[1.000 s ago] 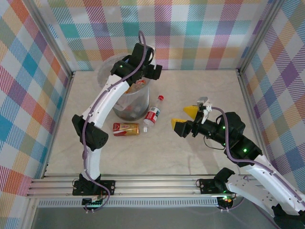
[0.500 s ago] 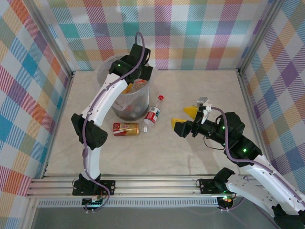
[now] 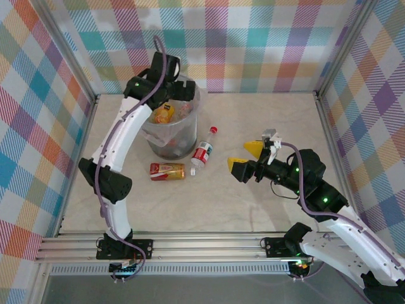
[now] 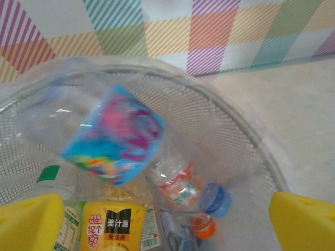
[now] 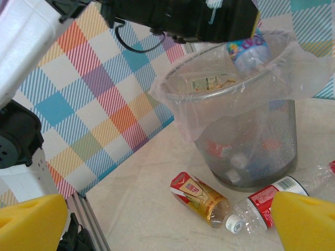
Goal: Put the plastic bottles in the bin
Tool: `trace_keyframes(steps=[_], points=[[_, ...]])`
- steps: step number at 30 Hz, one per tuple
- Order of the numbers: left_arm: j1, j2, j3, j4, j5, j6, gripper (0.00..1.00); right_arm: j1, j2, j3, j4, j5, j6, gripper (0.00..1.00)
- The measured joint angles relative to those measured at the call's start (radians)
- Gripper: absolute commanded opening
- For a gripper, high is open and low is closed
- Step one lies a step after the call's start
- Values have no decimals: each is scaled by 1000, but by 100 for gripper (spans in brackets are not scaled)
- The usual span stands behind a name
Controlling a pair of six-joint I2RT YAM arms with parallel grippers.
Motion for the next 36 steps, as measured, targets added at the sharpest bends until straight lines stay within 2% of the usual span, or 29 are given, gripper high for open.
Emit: trace_keyframes(steps=[7,21,26,36], points=[[16,-121,-55,19,151,-42,100,0,35,0,-38,31,3,100],[19,-581,-641,142,529,-53,100,0,140,2,-147,131,83,95],[13,-734,-832,132,591,-56,100,0,176,1,-150,142,134,94],[8,-986,-1141,135,608,-117,100,0,340,-12,-112,149,268,89]])
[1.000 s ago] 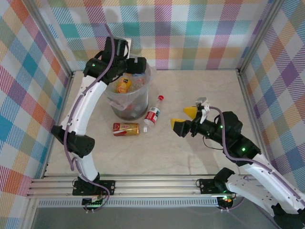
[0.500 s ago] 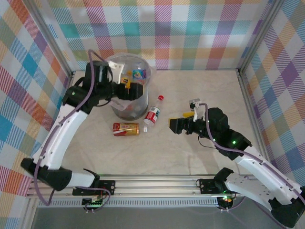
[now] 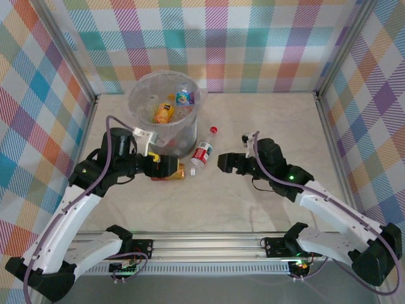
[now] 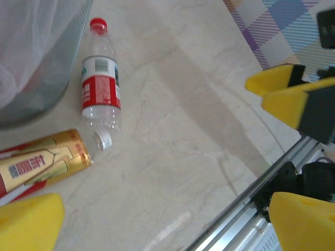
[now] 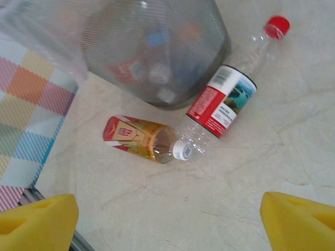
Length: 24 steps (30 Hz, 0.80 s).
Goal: Put the plastic bottles in the bin
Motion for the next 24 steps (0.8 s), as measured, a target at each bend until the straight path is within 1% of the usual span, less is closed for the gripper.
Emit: trace_keyframes(steps=[5,13,19,24], points=[[-3,-69,-102,58,39,-29,100,7,149,-9,54,18,114,89],[-5,-75,-176,148,83,-48,100,51,364,-6,170,62,236,90],[-5,-80,-193,166,99,-48,100,64,528,49,232,76,290,90],[-5,-101,-196,179,104,-47,100,64,624,105,287,76,326,90]])
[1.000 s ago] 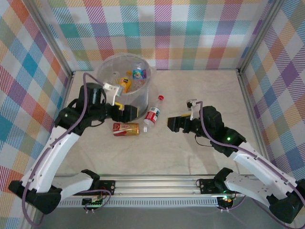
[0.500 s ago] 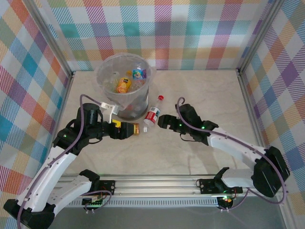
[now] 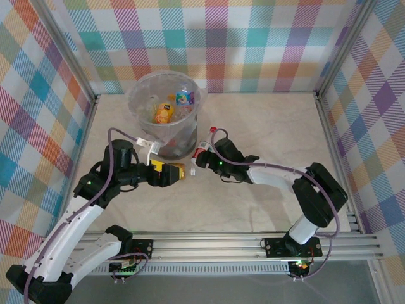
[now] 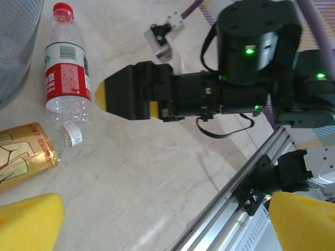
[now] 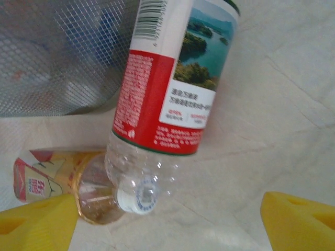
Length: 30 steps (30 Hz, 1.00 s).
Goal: Put the plastic bottles in the bin
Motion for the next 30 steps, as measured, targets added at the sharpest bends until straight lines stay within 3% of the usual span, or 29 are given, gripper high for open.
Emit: trace_keyframes(steps=[18,30], points=[[0,-4,-6,2,1,1,100,0,226,157,34,19,64,87],[0,-4,-6,3,2,4,100,-19,261,162,51,29,85,68]])
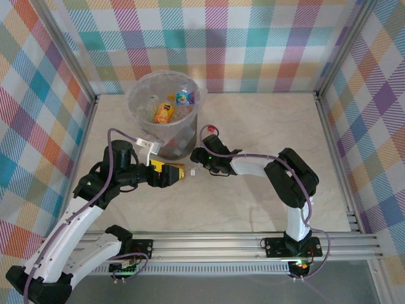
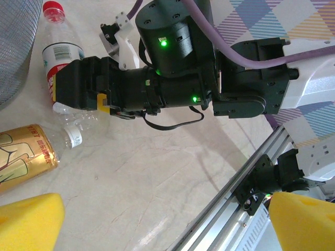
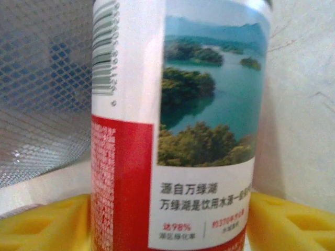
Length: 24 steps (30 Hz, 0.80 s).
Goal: Put the plastic bottles in the bin
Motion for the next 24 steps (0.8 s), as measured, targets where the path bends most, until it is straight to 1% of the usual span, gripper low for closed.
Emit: trace_keyframes(steps=[4,9,14,20,24], points=[[0,4,-4,8,11,-1,100,-28,-46,-67,29,-13,-30,65],[-4,32,-13,27,18,-24,100,-58,-173,-179,47,-56,-151,64],[-47,50,-21,35,8,-35,100,-69,-338,-272,38,-172,-296,65],[-108,87,-18,59,-12,-49,98,-68,-522,-291,-118,-320,-475,65],[-154,154,2,54,-28,-49,98,-68,-618,-291,-303,-359,-586,65]])
